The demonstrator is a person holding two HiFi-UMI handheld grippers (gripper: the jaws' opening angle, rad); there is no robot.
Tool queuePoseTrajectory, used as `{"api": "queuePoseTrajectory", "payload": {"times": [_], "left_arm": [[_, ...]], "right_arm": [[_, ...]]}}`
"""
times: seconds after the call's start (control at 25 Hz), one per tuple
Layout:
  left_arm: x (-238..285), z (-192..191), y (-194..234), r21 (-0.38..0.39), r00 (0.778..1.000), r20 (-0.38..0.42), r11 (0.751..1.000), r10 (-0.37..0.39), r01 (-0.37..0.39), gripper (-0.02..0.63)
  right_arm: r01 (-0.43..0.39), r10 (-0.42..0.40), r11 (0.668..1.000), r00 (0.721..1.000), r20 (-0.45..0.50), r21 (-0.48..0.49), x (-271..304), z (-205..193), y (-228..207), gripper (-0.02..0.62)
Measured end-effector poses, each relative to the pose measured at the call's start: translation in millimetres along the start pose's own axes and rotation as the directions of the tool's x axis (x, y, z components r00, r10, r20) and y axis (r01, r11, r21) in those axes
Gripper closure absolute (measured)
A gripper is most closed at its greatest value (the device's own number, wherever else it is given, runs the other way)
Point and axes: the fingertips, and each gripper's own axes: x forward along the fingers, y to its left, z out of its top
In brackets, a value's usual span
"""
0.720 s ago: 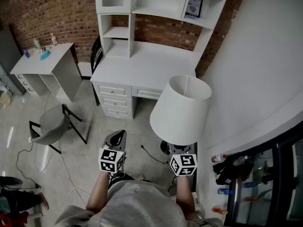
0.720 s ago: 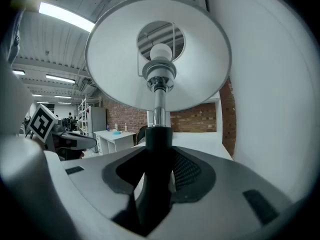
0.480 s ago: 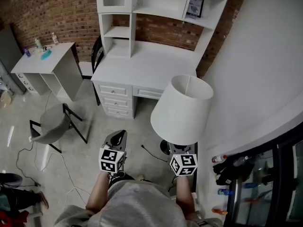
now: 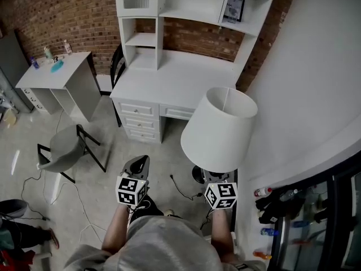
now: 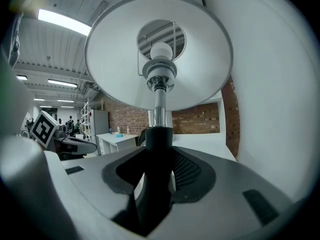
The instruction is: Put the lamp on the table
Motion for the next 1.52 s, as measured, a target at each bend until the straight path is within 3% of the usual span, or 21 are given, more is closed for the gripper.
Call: {"api": "queuePoseTrajectory", "payload": {"times": [0.52,1.52], "left_arm": [[61.3,12.5,46.1,0.005,1.0,-0.014,1.0,0.017,-0.017,0.601],[208.4,87.0,271.1,-0.003,1.0,0.011,1.0,-0.025,0.025,0.603]], "right_arm": [[-0.017,0.016,1.0,1.0,-0.014,-0.02,64.7,8.3,-11.6,0.428],[0.042,-0.043,0.999,0.998,0.038,0.025,329.2,72.1,15.5,0.428]]}}
